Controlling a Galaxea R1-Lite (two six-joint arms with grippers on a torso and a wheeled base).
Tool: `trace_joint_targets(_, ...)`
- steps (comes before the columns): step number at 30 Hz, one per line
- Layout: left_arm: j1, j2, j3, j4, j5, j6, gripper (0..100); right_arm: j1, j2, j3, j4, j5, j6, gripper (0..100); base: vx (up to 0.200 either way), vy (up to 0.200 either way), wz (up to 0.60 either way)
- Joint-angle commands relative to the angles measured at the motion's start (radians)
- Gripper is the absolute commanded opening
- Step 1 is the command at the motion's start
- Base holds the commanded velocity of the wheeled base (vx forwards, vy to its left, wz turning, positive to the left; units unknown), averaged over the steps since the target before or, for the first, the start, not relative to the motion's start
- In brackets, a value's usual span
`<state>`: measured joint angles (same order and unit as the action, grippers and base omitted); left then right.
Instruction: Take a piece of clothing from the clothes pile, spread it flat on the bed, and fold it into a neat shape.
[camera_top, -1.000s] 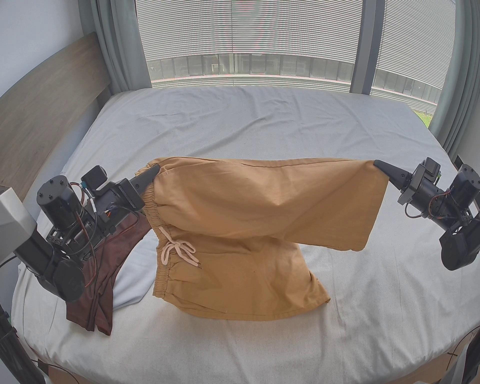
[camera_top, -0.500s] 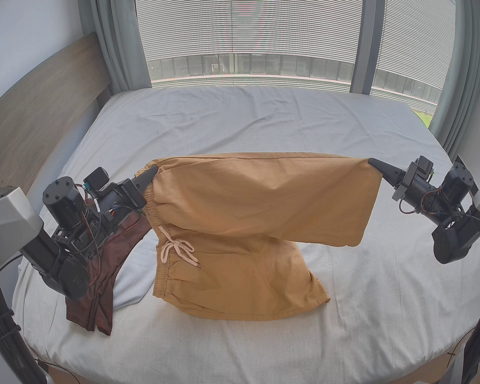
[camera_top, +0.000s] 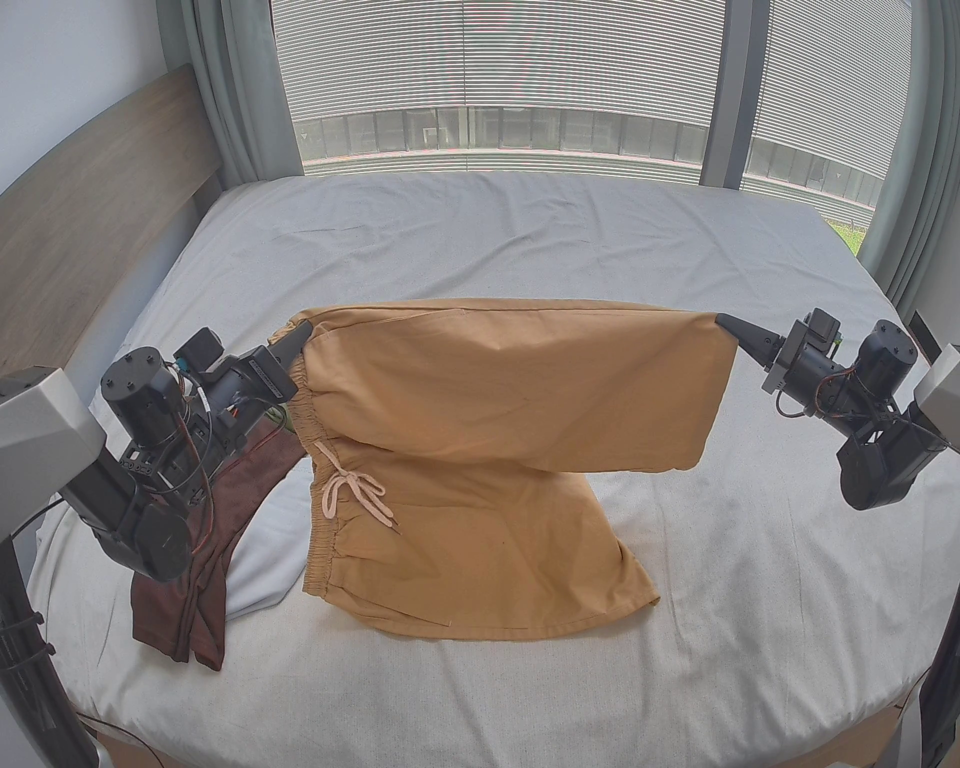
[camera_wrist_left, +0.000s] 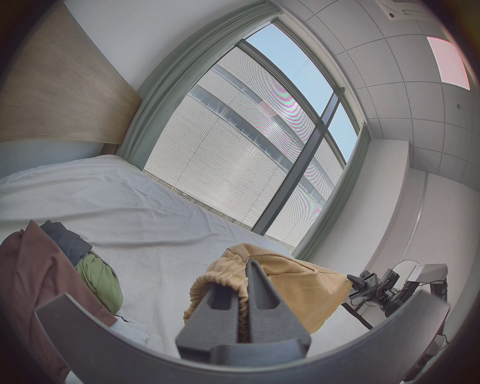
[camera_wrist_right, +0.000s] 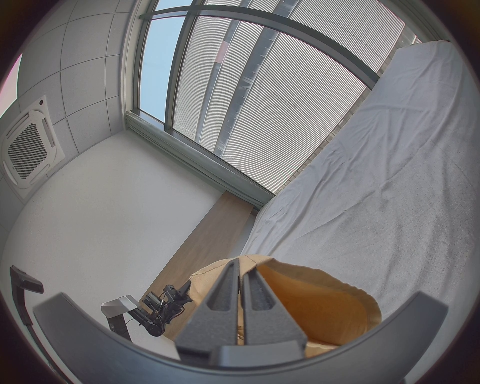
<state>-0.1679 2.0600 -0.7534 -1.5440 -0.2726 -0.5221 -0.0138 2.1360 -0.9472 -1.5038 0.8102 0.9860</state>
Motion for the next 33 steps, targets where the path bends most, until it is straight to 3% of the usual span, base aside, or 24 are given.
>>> trace_joint_targets(1, 0.002, 0.072, -0.067, -0.001, 0.024, -0.002, 0, 0.002, 0.064, -0.073, 0.022, 0.001, 0.000, 0, 0.000, 0.000, 0.00)
trace_joint_targets(33, 0.019, 0.341, -0.400, 0.019, 0.023, -0.038, 0, -0.002, 0.321, -0.495, 0.205, -0.002, -0.001, 0, 0.000, 0.000, 0.00)
